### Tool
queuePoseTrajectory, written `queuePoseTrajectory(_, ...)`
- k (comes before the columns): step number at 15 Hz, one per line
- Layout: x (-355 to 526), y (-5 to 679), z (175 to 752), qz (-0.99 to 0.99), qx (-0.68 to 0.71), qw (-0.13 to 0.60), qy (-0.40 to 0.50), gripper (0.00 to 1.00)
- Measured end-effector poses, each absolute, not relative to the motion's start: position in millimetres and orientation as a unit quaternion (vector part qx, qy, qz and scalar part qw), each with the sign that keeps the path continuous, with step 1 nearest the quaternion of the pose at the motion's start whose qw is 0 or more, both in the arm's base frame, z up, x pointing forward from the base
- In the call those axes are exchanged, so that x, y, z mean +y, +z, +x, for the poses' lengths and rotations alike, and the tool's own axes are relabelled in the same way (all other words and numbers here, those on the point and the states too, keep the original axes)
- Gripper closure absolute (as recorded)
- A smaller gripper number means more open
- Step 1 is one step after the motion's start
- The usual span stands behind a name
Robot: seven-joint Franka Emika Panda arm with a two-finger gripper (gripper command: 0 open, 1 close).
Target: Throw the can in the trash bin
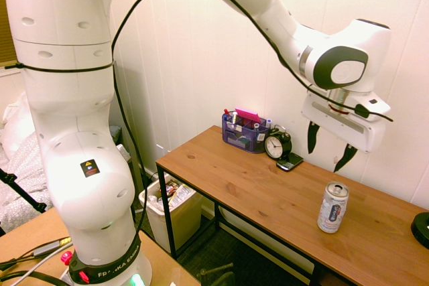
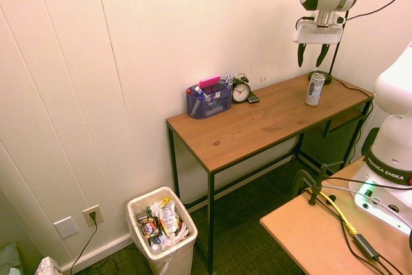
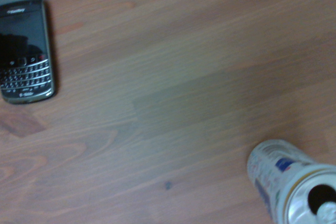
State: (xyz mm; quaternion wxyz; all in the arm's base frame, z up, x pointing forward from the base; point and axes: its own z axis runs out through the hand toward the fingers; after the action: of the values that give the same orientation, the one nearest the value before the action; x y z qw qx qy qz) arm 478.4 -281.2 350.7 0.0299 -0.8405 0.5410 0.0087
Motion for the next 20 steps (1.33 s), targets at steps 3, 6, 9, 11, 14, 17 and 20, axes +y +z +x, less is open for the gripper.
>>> queuePoseTrajectory(3, -309.1, 349.3, 486.9, -0.842, 0.538, 0.028, 0.009, 0.00)
queuePoseTrajectory(6, -338.9, 337.2, 486.8, -0.841, 0.540, 0.018, 0.016, 0.00)
queuePoseTrajectory(9, -353.9, 315.9, 487.0, -0.845, 0.533, 0.010, 0.043, 0.00)
queuePoseTrajectory(11, -355.0, 299.7, 488.3, -0.848, 0.526, 0.005, 0.059, 0.00)
queuePoseTrajectory(14, -356.0, 278.7, 485.8, -0.850, 0.521, 0.001, 0.077, 0.00)
queuePoseTrajectory(17, -356.3, 271.0, 484.3, -0.851, 0.518, -0.002, 0.085, 1.00)
queuePoseTrajectory(20, -352.4, 266.4, 483.9, -0.853, 0.513, -0.005, 0.090, 1.00)
